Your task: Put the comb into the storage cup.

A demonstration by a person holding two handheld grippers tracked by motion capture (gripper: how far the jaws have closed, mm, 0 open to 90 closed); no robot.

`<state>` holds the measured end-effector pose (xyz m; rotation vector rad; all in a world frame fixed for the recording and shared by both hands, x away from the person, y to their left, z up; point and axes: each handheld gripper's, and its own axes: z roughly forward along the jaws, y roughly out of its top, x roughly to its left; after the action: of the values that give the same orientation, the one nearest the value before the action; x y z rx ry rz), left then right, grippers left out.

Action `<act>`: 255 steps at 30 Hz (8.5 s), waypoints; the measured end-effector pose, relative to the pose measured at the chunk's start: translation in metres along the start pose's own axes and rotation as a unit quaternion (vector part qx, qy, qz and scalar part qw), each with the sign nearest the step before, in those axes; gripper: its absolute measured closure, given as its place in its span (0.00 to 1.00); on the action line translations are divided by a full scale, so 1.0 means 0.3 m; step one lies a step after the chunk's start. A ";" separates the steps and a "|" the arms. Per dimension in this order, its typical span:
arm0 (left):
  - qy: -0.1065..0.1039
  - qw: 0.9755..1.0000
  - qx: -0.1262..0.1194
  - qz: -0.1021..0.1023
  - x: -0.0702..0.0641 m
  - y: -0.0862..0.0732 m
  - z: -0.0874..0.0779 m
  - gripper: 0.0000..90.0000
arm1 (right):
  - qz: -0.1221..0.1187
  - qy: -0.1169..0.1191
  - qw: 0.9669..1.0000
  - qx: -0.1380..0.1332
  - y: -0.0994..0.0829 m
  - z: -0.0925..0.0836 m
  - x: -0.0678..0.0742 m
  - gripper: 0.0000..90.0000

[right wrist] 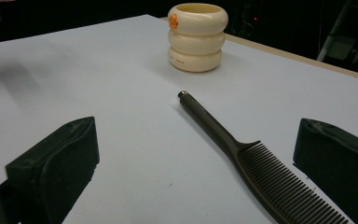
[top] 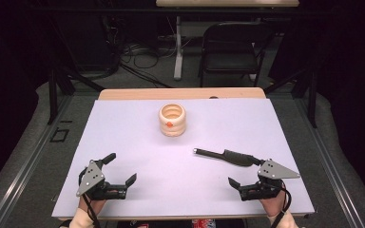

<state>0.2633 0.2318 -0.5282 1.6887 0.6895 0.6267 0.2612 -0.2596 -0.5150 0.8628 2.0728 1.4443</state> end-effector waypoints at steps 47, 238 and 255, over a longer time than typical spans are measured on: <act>0.000 1.000 0.011 0.004 0.000 0.001 0.014 0.00 | -0.010 0.050 0.995 0.087 0.066 0.214 0.010 0.00; 0.003 1.000 0.018 0.016 -0.011 0.004 0.024 0.00 | -0.009 -0.077 0.942 0.328 0.083 0.454 -0.316 1.00; 0.003 1.000 0.018 0.014 -0.010 0.004 0.024 0.00 | 0.004 -0.077 0.942 0.327 0.066 0.388 -0.291 1.00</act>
<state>0.2664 0.2247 -0.5286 1.7336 0.6851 0.6426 0.4058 -0.2421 -0.5336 1.1799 2.4502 0.6402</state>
